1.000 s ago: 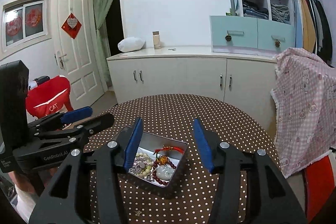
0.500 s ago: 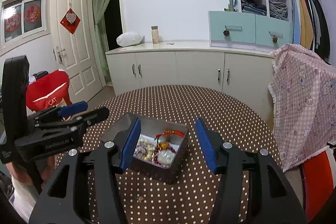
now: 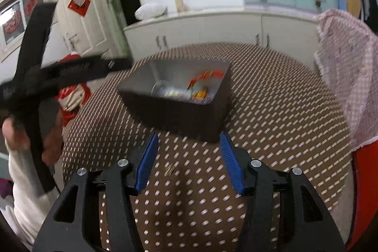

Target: Organize jewelry

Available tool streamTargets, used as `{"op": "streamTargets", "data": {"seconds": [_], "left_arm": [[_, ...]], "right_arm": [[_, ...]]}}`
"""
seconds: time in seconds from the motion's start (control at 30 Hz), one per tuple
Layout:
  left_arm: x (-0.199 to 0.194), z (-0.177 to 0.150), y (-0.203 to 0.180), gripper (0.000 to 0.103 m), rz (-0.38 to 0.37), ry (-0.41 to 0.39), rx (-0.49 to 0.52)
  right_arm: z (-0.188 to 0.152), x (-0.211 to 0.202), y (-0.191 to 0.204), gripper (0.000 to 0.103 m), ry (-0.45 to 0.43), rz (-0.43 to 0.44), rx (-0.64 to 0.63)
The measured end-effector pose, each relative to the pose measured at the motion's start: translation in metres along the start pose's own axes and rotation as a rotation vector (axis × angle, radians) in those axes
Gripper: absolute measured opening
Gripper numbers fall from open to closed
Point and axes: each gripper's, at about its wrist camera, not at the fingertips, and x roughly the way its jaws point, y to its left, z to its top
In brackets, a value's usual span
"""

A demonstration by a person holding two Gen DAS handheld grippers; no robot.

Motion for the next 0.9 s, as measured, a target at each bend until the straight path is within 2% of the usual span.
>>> {"op": "streamTargets", "data": {"seconds": [0.07, 0.13, 0.23, 0.37, 0.4, 0.43, 0.5, 0.6, 0.7, 0.9], "left_arm": [[0.005, -0.001, 0.002, 0.073, -0.01, 0.019, -0.007], [0.011, 0.0, 0.003, 0.073, -0.011, 0.037, -0.013], [0.02, 0.0, 0.004, 0.073, -0.017, 0.061, -0.024], [0.034, 0.0, 0.01, 0.073, 0.0, 0.104, -0.048], [0.037, 0.0, 0.011, 0.072, 0.009, 0.112, -0.05], [0.042, -0.001, 0.012, 0.067, 0.016, 0.128, -0.053], [0.05, -0.001, 0.014, 0.033, 0.009, 0.171, -0.061], [0.056, -0.002, 0.017, 0.029, -0.039, 0.201, -0.09], [0.057, -0.002, 0.014, 0.024, -0.044, 0.205, -0.078], [0.06, 0.003, 0.016, 0.024, -0.055, 0.216, -0.084]], "right_arm": [[-0.007, 0.006, 0.006, 0.049, 0.027, 0.02, -0.016], [-0.011, 0.01, 0.01, 0.041, 0.045, 0.033, -0.029], [-0.014, 0.018, 0.016, 0.031, 0.073, 0.019, -0.06], [-0.015, 0.022, 0.022, 0.029, 0.077, 0.01, -0.105], [-0.016, 0.022, 0.022, 0.024, 0.077, 0.001, -0.109], [-0.016, 0.022, 0.022, 0.018, 0.076, -0.014, -0.119], [-0.017, 0.022, 0.02, 0.01, 0.074, -0.027, -0.128], [-0.017, 0.021, 0.015, 0.009, 0.073, -0.005, -0.106], [-0.015, 0.019, 0.009, 0.009, 0.066, -0.019, -0.093], [-0.005, -0.001, -0.004, 0.009, 0.012, -0.013, -0.051]]}}
